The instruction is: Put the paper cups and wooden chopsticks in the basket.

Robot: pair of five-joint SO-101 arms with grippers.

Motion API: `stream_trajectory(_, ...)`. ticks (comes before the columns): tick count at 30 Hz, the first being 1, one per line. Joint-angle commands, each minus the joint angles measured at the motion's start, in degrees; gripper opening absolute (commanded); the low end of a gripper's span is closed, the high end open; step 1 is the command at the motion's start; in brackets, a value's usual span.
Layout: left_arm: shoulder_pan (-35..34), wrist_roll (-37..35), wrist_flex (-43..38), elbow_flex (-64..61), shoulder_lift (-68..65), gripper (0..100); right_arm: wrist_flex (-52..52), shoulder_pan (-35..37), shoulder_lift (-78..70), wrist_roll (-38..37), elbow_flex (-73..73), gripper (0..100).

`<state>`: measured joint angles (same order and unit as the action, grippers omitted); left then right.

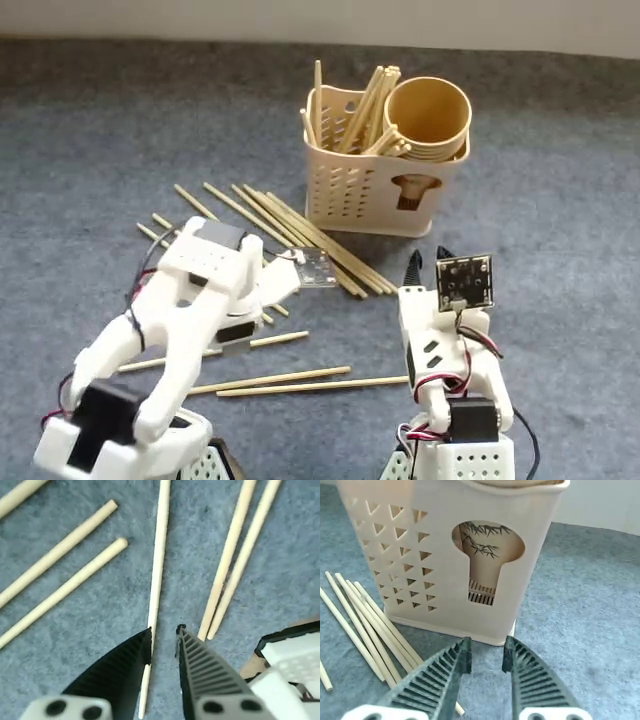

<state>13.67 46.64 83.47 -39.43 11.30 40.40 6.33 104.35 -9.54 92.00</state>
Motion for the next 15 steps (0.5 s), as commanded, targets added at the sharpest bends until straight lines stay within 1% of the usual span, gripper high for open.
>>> stream_trajectory(1,1.45,-2.73,-5.10,2.15,-6.55,9,-0.04,-0.66,0.57,-0.88,-0.57,11.8)
stream_trajectory(7,1.01,-2.81,-10.20,2.15,-14.20,8,-0.04,-0.57,0.57,-0.88,-0.57,11.8)
stream_trajectory(11,1.36,-2.81,-10.73,2.42,-16.04,0,-0.04,-0.57,0.57,-0.88,-0.57,11.8)
stream_trajectory(15,0.92,-2.90,-10.37,2.59,-15.87,0,-0.04,-0.57,0.57,-0.97,-0.57,11.8)
